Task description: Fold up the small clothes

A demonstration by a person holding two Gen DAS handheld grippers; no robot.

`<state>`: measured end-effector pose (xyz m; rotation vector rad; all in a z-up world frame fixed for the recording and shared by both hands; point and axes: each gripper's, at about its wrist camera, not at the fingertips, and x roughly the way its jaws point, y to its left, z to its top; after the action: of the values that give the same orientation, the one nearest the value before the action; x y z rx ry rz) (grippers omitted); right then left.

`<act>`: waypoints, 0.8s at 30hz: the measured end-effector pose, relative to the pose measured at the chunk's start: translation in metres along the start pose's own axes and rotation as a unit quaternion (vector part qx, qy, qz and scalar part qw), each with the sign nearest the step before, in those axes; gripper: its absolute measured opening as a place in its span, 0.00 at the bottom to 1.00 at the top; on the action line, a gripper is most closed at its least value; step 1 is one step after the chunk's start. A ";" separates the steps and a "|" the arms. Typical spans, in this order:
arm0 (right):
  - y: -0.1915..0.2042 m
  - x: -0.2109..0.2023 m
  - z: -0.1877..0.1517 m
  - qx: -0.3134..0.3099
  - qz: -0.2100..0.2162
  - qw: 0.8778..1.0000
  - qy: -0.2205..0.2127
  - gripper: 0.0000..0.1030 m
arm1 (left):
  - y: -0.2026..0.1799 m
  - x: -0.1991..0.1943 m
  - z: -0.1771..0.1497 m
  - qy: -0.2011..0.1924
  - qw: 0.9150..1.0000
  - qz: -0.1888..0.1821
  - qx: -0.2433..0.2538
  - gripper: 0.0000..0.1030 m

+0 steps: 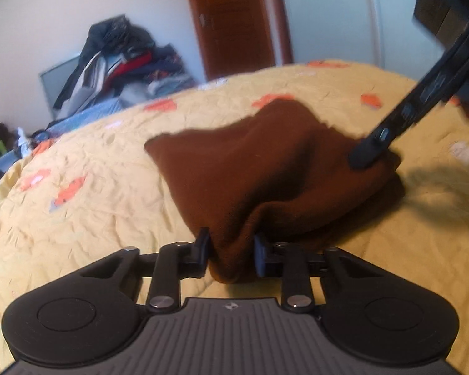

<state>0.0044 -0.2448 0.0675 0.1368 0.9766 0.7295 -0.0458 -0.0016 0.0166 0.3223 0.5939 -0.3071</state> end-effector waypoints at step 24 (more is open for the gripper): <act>-0.019 0.001 -0.007 0.024 0.007 0.999 0.021 0.11 | 0.018 -0.007 -0.020 0.034 0.998 -0.004 -0.046 0.09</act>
<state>0.0083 -0.2602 0.0546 0.1710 1.0357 0.7238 -0.0547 0.0236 0.0089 0.2422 0.6739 -0.2756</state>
